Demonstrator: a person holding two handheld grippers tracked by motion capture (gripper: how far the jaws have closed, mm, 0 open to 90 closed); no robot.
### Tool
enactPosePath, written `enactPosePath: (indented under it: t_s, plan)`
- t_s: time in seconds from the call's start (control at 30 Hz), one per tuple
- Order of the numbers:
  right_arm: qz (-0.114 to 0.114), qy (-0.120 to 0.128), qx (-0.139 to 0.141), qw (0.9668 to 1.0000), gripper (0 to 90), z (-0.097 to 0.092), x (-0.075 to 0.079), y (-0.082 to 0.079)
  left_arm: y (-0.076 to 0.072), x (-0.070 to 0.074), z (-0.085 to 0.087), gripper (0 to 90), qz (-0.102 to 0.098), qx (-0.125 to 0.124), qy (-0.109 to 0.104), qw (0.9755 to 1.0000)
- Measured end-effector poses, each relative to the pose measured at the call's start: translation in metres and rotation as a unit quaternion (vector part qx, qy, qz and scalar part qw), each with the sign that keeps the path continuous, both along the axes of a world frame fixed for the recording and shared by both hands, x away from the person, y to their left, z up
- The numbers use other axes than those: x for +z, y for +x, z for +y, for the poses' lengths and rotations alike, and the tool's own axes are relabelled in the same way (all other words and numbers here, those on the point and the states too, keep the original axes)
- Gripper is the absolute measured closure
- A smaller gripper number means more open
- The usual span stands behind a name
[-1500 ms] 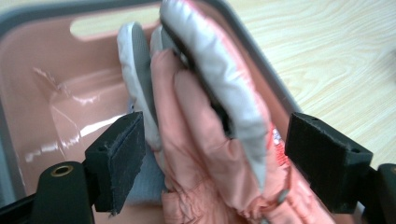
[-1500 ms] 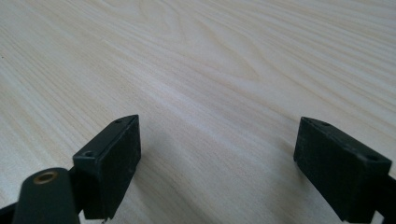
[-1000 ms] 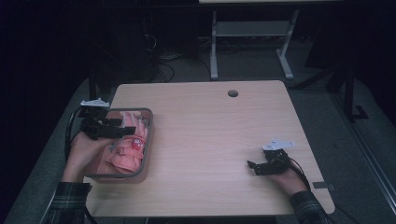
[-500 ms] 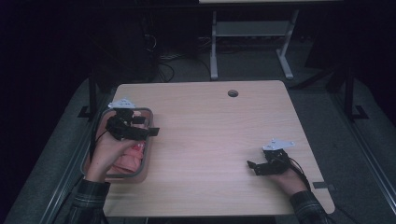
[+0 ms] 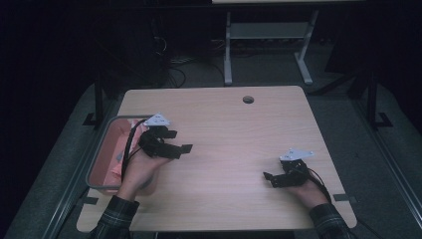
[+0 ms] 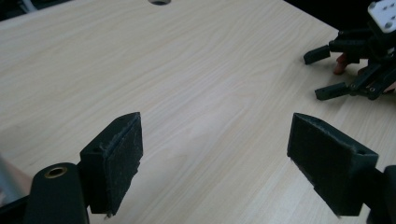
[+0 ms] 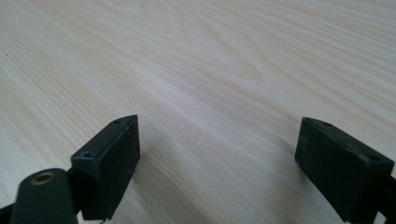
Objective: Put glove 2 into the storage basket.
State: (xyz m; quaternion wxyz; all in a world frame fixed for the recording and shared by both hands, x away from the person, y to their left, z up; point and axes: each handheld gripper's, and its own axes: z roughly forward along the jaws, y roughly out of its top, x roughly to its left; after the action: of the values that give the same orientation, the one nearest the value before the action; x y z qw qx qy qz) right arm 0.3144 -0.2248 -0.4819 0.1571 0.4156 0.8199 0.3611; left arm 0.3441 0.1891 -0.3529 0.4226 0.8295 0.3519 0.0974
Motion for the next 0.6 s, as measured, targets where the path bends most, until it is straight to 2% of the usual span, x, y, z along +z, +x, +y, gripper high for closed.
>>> enactPosePath:
  t_s: [0.37, 0.4, 0.6]
  plan:
    - [0.001, 0.000, 0.000, 1.0000, 13.6, 0.000, 0.000, 0.000, -0.008, -0.027, -0.027, 17.8, -0.004, -0.025, 0.021, 0.9995]
    - [0.001, 0.000, 0.000, 1.0000, 13.7, 0.000, 0.000, 0.000, -0.008, -0.029, -0.029, 17.8, -0.007, -0.031, 0.029, 0.9991]
    - [0.001, 0.000, 0.001, 1.0000, 13.5, 0.000, 0.000, 0.000, -0.015, -0.044, -0.044, 17.8, -0.001, -0.045, 0.040, 0.9982]
